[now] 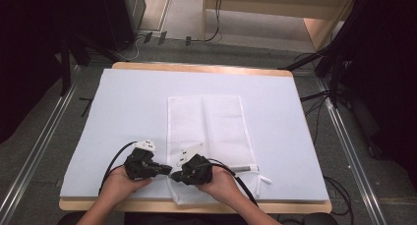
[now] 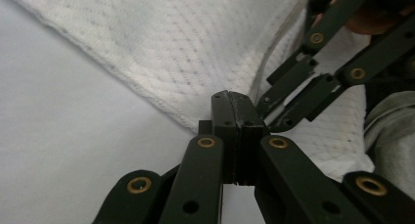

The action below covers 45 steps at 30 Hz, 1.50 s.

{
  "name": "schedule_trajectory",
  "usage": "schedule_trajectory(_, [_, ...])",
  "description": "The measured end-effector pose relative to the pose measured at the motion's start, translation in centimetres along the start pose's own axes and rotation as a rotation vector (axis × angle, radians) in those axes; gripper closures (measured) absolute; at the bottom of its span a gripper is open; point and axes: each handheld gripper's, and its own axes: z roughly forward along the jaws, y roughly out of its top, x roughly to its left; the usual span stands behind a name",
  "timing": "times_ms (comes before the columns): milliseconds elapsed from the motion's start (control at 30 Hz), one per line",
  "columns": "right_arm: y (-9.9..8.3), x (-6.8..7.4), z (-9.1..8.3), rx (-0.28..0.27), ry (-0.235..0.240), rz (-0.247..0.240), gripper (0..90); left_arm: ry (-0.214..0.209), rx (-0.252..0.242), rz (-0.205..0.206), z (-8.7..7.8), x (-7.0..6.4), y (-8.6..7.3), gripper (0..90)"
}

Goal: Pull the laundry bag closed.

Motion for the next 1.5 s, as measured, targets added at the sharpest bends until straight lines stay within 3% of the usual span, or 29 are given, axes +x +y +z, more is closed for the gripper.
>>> schedule_trajectory(100, [-0.1, 0.0, 0.0, -0.002, 0.005, 0.022, 88.5, 0.015, -0.011, 0.014, 0.1, -0.2, -0.2, 90.0])
schedule_trajectory(233, [-0.1, -0.2, -0.1, 0.002, 0.008, 0.07, 88.6, 0.053, -0.006, 0.068, 0.2, -0.8, -0.2, 90.0])
schedule_trajectory(600, [-0.2, -0.2, -0.7, 0.019, -0.007, 0.113, 88.9, 0.074, 0.002, 0.077, 0.2, -1.1, -0.1, 90.0])
schedule_trajectory(933, [-1.4, -1.0, -2.7, 0.016, -0.015, 0.15, 88.8, 0.055, 0.0, 0.059, 0.2, -0.8, -0.1, 90.0])
schedule_trajectory(1167, [-2.1, -1.1, -3.0, -0.009, -0.014, 0.127, 88.8, 0.047, -0.009, 0.051, 0.2, -0.7, -0.2, 90.0])
schedule_trajectory(1500, [-3.4, -1.7, -4.5, -0.018, -0.021, 0.131, 88.7, 0.037, -0.008, 0.04, 0.1, -0.5, -0.2, 90.0])
